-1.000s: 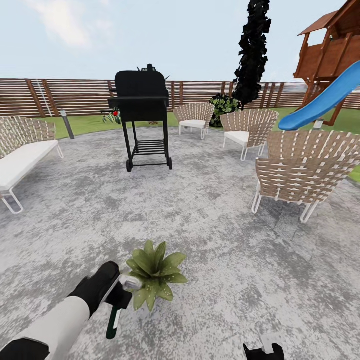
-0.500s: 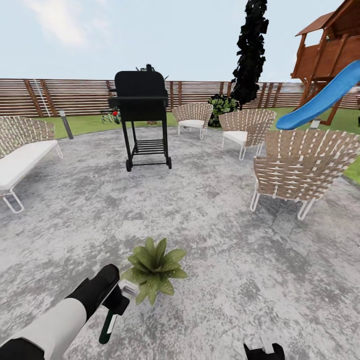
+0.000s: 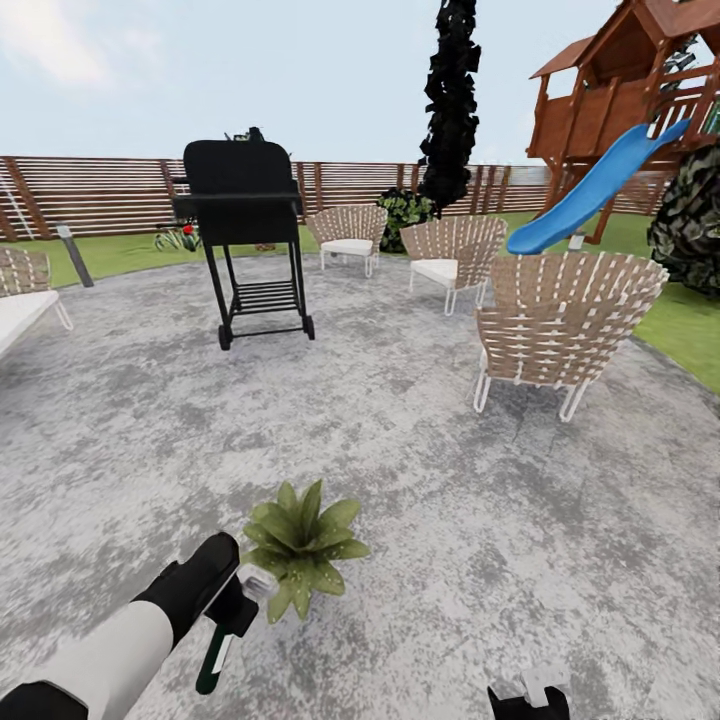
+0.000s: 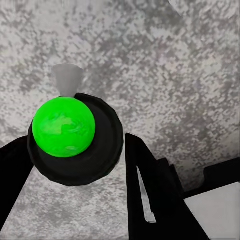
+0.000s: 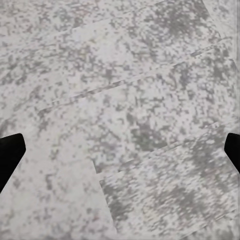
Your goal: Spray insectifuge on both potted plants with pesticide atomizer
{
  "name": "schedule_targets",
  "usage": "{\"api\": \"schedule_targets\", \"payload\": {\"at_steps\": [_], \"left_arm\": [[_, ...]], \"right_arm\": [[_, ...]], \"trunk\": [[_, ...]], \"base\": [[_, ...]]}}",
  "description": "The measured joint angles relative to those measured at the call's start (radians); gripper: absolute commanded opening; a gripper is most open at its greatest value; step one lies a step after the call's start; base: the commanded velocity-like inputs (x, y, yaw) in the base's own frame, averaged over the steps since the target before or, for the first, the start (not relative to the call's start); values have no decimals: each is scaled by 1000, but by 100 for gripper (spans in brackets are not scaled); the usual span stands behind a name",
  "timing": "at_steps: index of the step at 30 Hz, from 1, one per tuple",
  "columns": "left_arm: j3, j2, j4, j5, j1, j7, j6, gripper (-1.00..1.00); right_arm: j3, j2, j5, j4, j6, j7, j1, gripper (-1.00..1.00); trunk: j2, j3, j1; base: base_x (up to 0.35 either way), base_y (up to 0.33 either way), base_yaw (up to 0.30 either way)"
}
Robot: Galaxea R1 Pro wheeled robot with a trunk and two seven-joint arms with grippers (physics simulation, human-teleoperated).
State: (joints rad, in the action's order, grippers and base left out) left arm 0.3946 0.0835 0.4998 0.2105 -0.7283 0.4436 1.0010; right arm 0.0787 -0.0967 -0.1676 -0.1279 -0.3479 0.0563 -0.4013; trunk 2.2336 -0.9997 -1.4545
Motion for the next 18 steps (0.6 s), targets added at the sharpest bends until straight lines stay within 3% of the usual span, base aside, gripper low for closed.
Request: {"api": "schedule_targets", "payload": {"at_steps": [6,11,18], "left_arm": [[37,0,0,5,63,-1,-5,-100],[40,9,1,9,69,-3,-8,-100],[45,10,1,9,68,-5,-6,-100]], "right_arm": [[0,0,0,1,0,0,0,100],[0,0,0,0,0,0,0,100],[0,0,0,1,0,1,0,100]], "trunk": [[0,0,0],[0,0,0],[0,0,0]], "base": [[2,2,-5],[0,16,0],[31,244,-90]]}}
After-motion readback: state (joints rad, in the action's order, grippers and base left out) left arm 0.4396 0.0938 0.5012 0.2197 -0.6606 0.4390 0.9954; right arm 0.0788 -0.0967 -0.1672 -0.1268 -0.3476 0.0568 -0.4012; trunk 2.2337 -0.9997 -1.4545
